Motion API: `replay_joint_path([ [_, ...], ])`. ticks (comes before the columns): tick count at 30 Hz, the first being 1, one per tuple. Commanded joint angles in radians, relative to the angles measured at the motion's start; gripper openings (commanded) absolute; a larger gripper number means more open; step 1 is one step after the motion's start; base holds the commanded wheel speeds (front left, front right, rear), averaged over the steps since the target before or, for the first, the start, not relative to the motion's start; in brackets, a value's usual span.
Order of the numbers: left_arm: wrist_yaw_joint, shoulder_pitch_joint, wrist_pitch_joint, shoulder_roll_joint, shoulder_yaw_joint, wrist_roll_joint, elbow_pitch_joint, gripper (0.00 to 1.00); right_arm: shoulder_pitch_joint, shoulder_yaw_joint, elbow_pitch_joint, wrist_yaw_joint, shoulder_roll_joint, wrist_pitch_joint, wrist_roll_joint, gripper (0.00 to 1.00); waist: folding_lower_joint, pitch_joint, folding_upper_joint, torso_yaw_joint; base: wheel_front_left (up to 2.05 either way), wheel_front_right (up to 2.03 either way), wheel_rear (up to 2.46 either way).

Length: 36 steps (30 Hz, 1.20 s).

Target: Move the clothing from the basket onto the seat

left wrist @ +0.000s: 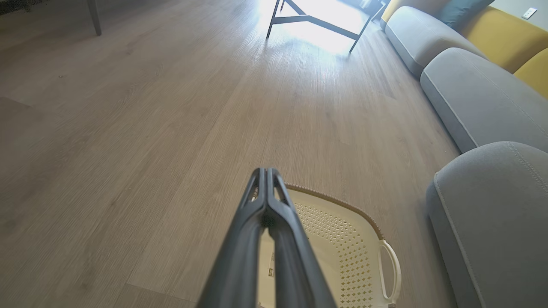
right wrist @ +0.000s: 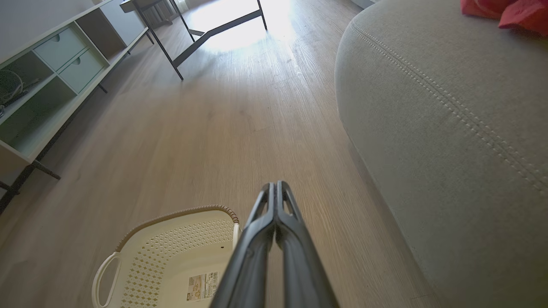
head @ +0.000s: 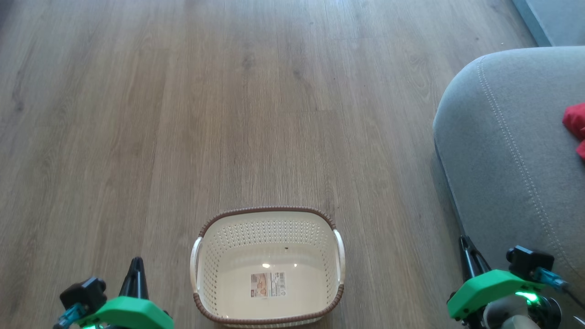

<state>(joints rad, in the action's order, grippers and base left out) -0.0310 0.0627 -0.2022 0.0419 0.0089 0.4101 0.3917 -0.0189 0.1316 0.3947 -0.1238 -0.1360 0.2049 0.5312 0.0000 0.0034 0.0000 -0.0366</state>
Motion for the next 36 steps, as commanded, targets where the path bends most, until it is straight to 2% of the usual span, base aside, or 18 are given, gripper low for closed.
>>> replay_joint_path([
  [1, -0.005, -0.05, 0.007, 0.004, 0.014, 0.032, -0.038, 0.0, -0.045, -0.012, -0.037, -0.001, -0.004, -0.007, 0.03, 0.0, 0.0, 0.0, 0.0, 0.001, 0.0, 0.0, 0.0],
  [36, -0.037, -0.09, 0.11, 0.005, 0.044, 0.422, -0.075, 0.0, -0.06, -0.088, -0.075, -0.003, 0.024, -0.109, 0.383, 0.0, 0.0, 0.0, 0.0, 0.013, 0.0, 0.0, 0.0],
])
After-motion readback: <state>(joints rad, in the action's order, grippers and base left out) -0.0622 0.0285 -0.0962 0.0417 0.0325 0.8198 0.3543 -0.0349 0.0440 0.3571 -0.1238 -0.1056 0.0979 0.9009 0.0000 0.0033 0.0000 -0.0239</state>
